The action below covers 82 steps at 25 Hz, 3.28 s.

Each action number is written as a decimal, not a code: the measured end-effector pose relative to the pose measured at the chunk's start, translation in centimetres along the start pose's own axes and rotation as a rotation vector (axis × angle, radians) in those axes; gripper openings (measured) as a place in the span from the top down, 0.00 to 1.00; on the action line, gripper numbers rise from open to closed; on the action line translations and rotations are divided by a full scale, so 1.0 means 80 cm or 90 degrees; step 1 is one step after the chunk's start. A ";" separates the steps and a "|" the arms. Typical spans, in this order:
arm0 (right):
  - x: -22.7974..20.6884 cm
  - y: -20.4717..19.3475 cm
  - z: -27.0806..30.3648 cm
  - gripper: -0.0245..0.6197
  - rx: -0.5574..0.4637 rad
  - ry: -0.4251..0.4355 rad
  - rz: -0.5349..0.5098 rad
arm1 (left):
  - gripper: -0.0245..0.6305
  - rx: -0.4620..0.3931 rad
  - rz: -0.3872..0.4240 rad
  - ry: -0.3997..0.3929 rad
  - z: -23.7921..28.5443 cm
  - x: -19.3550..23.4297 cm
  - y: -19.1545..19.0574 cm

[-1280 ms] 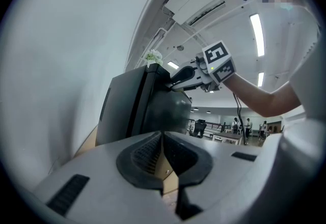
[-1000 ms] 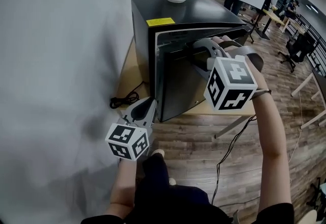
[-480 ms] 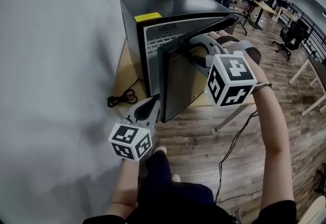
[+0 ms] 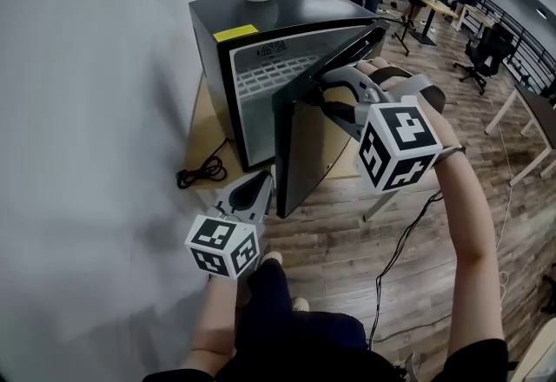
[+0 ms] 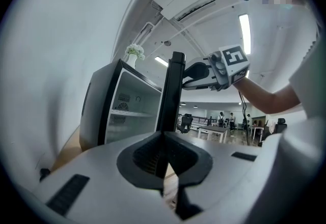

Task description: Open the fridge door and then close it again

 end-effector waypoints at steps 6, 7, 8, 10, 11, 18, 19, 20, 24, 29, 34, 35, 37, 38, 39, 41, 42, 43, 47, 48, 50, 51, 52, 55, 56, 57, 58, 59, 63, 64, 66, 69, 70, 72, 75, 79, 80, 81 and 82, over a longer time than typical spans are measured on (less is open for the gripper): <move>0.003 -0.004 -0.005 0.81 0.004 0.003 -0.004 | 0.95 0.000 0.007 -0.010 0.005 0.003 0.001; 0.003 -0.003 -0.005 0.81 0.005 0.005 -0.005 | 0.95 0.000 0.008 -0.013 0.005 0.004 0.002; 0.003 -0.003 -0.004 0.81 0.006 0.006 -0.007 | 0.95 0.000 0.009 -0.017 0.006 0.006 0.004; 0.005 -0.006 -0.006 0.81 0.007 0.007 -0.010 | 0.95 0.000 0.012 -0.023 0.008 0.003 0.004; 0.008 -0.009 -0.013 0.81 0.007 0.006 -0.011 | 0.95 0.001 0.014 -0.026 0.010 -0.004 0.003; 0.024 -0.031 -0.055 0.81 -0.005 0.001 -0.020 | 0.95 0.007 0.020 -0.040 0.016 -0.043 -0.002; 0.025 -0.033 -0.058 0.80 -0.005 0.000 -0.021 | 0.95 0.009 0.020 -0.042 0.017 -0.045 -0.003; 0.027 -0.035 -0.062 0.80 -0.005 -0.001 -0.022 | 0.95 0.010 0.021 -0.044 0.017 -0.046 -0.003; 0.034 -0.048 -0.079 0.80 0.008 0.000 -0.028 | 0.95 0.009 0.025 -0.056 0.022 -0.057 -0.002; 0.041 -0.065 -0.097 0.80 0.016 0.002 -0.036 | 0.95 0.010 0.029 -0.076 0.031 -0.070 -0.002; 0.050 -0.082 -0.113 0.80 0.017 -0.002 -0.038 | 0.95 0.017 0.033 -0.097 0.041 -0.087 -0.007; 0.052 -0.085 -0.116 0.80 0.020 -0.001 -0.039 | 0.95 0.018 0.034 -0.102 0.042 -0.090 -0.008; 0.053 -0.090 -0.122 0.80 0.024 0.000 -0.040 | 0.95 0.020 0.036 -0.109 0.045 -0.096 -0.008; 0.054 -0.093 -0.124 0.80 0.025 0.000 -0.041 | 0.95 0.021 0.037 -0.112 0.046 -0.098 -0.008; 0.055 -0.096 -0.127 0.80 0.026 0.000 -0.041 | 0.95 0.021 0.038 -0.115 0.048 -0.101 -0.007; 0.057 -0.102 -0.132 0.80 0.030 -0.001 -0.040 | 0.95 0.021 0.041 -0.122 0.052 -0.106 -0.007; 0.058 -0.106 -0.134 0.80 0.033 -0.001 -0.039 | 0.95 0.022 0.042 -0.126 0.054 -0.108 -0.007; 0.059 -0.109 -0.137 0.79 0.036 0.000 -0.038 | 0.95 0.022 0.042 -0.129 0.056 -0.110 -0.007; 0.063 -0.123 -0.148 0.79 0.043 -0.001 -0.032 | 0.95 0.027 0.044 -0.140 0.063 -0.119 -0.009; 0.064 -0.127 -0.151 0.79 0.043 0.000 -0.031 | 0.95 0.028 0.045 -0.142 0.065 -0.121 -0.010; 0.066 -0.133 -0.155 0.79 0.044 0.002 -0.030 | 0.95 0.031 0.046 -0.146 0.069 -0.122 -0.012; 0.067 -0.137 -0.156 0.79 0.044 0.004 -0.030 | 0.95 0.032 0.046 -0.148 0.071 -0.122 -0.013; 0.068 -0.140 -0.158 0.79 0.043 0.005 -0.030 | 0.95 0.033 0.046 -0.150 0.073 -0.123 -0.013; 0.070 -0.151 -0.166 0.79 0.042 0.009 -0.029 | 0.95 0.035 0.046 -0.154 0.079 -0.126 -0.014; 0.071 -0.155 -0.168 0.79 0.040 0.010 -0.029 | 0.95 0.036 0.046 -0.156 0.081 -0.126 -0.014; 0.072 -0.159 -0.171 0.79 0.038 0.010 -0.028 | 0.95 0.036 0.046 -0.157 0.082 -0.127 -0.014; 0.073 -0.163 -0.174 0.79 0.035 0.010 -0.027 | 0.95 0.037 0.046 -0.158 0.084 -0.128 -0.014; 0.074 -0.167 -0.177 0.79 0.033 0.009 -0.025 | 0.95 0.038 0.046 -0.159 0.085 -0.128 -0.014; 0.076 -0.185 -0.185 0.79 0.029 0.005 -0.021 | 0.95 0.041 0.047 -0.160 0.092 -0.127 -0.014; 0.077 -0.190 -0.187 0.79 0.029 0.006 -0.020 | 0.95 0.043 0.047 -0.160 0.094 -0.126 -0.015; 0.080 -0.201 -0.192 0.78 0.029 0.008 -0.016 | 0.95 0.045 0.047 -0.161 0.098 -0.126 -0.015; 0.083 -0.216 -0.199 0.78 0.030 0.007 -0.009 | 0.95 0.047 0.050 -0.163 0.105 -0.128 -0.014; 0.084 -0.221 -0.201 0.78 0.031 0.007 -0.005 | 0.95 0.048 0.051 -0.165 0.108 -0.130 -0.014; 0.085 -0.229 -0.204 0.78 0.034 0.006 0.001 | 0.95 0.049 0.052 -0.169 0.114 -0.132 -0.012; 0.084 -0.237 -0.205 0.78 0.036 0.004 0.005 | 0.95 0.050 0.053 -0.172 0.121 -0.133 -0.012; 0.086 -0.239 -0.200 0.78 0.039 0.002 0.010 | 0.95 0.053 0.051 -0.177 0.128 -0.132 -0.018; 0.086 -0.239 -0.199 0.78 0.040 0.002 0.011 | 0.95 0.053 0.052 -0.178 0.129 -0.132 -0.019; 0.087 -0.239 -0.198 0.78 0.040 0.002 0.012 | 0.95 0.053 0.051 -0.179 0.130 -0.132 -0.020; 0.087 -0.238 -0.197 0.78 0.041 0.002 0.013 | 0.95 0.053 0.050 -0.179 0.131 -0.132 -0.021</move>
Point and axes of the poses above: the fingertips, and each gripper's own axes: z forward along the fingers, x to its left, y out of its top, the point moved 1 cm from there along -z, backward along the fingers, and after that the axes turned 7 degrees about -y, right-handed, at the moved point
